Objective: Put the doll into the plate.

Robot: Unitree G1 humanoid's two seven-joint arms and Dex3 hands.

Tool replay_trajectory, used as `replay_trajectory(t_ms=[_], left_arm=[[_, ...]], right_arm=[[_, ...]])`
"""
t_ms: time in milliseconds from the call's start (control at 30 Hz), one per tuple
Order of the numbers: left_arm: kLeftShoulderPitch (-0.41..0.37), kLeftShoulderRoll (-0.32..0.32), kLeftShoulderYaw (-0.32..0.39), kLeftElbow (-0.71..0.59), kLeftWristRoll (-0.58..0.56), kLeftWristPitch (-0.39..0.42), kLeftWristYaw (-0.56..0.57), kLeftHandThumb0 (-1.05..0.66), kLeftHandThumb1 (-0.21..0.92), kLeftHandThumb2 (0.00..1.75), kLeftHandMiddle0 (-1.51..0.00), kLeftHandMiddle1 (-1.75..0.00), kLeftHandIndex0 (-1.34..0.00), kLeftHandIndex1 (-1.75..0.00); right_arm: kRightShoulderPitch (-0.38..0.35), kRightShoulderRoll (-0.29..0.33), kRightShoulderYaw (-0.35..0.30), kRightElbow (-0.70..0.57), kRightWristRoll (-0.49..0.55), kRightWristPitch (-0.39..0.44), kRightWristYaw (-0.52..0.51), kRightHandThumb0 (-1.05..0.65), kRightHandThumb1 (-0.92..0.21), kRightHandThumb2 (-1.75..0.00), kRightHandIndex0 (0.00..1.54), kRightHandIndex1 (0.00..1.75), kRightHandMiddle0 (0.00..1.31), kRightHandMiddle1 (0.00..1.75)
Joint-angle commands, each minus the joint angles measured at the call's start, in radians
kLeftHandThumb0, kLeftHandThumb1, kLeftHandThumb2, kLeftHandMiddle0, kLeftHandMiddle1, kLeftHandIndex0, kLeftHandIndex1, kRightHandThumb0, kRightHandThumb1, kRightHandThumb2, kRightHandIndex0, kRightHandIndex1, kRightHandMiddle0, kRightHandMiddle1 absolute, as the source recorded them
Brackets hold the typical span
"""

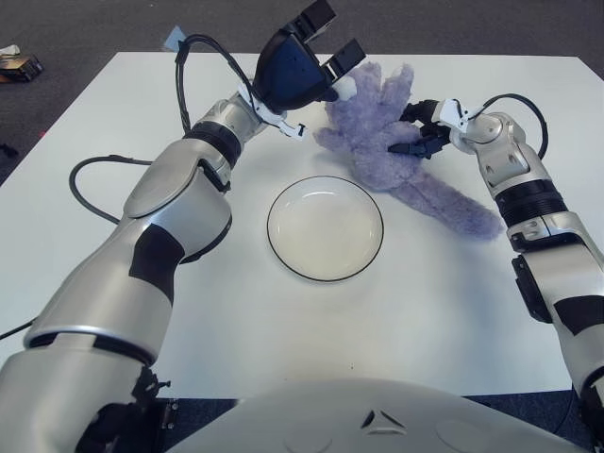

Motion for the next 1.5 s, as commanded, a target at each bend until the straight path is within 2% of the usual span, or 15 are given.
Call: replay_trajectory(t_ms=[0,133,367,633,867,1067,1300,1367,1467], left_arm=[[-0.022,0.001,0.003,-0.006,-0.010,-0.002,0.014,0.02,0.89,0.01,-0.74,-1.75,-0.67,-1.75],[-0.020,0.003,0.005,-0.006,-0.014,-0.004,0.019,0.02,0.89,0.01,-0.74,-1.75,-0.67,-1.75],[-0.010,0.008,0.016,-0.004,-0.027,-0.004,0.032,0.02,0.90,0.01,-0.74,-1.75,-0.68,-1.75],[0.007,0.006,0.028,0.000,-0.041,0.008,0.034,0.04,0.90,0.00,-0.74,-1.75,-0.70,-1.75],[0.021,0.003,0.045,0.002,-0.070,0.005,0.012,0.07,0.90,0.01,-0.75,-1.75,-0.71,-1.75],[0.036,-0.005,0.104,-0.001,-0.140,-0.049,-0.063,0.05,0.90,0.01,-0.76,-1.75,-0.68,-1.75],[0.039,-0.004,0.114,-0.006,-0.158,-0.061,-0.086,0.04,0.90,0.01,-0.76,-1.75,-0.66,-1.75],[0.061,-0.008,0.215,-0.009,-0.289,-0.207,-0.258,0.01,0.91,0.01,-0.75,-1.75,-0.64,-1.75],[0.076,-0.005,0.285,-0.018,-0.380,-0.300,-0.384,-0.12,0.91,0.01,-0.71,-1.75,-0.59,-1.75]], right_arm=[[0.023,-0.015,-0.018,-0.036,-0.008,-0.005,-0.035,-0.02,-0.57,-0.74,0.95,1.75,0.74,1.75],[0.049,-0.023,-0.024,-0.074,-0.032,-0.027,-0.102,-0.02,-0.55,-0.78,0.95,1.75,0.74,1.75],[0.090,-0.045,0.002,-0.120,-0.140,-0.095,-0.256,0.02,-0.53,-0.83,0.94,1.75,0.73,1.75],[0.151,-0.065,0.011,-0.203,-0.234,-0.142,-0.370,0.05,-0.50,-0.87,0.94,1.75,0.71,1.75],[0.194,-0.079,0.027,-0.284,-0.315,-0.161,-0.415,0.08,-0.51,-0.89,0.90,1.75,0.67,1.75],[0.243,-0.089,0.065,-0.389,-0.455,-0.129,-0.466,0.11,-0.53,-0.88,0.85,1.75,0.62,1.75],[0.259,-0.081,0.059,-0.415,-0.490,-0.115,-0.467,0.12,-0.54,-0.86,0.83,1.75,0.60,1.75],[0.279,-0.109,0.101,-0.459,-0.619,-0.108,-0.533,0.12,-0.55,-0.85,0.82,1.75,0.60,1.75],[0.292,-0.131,0.135,-0.480,-0.731,-0.109,-0.605,0.11,-0.57,-0.81,0.80,1.75,0.56,1.75]])
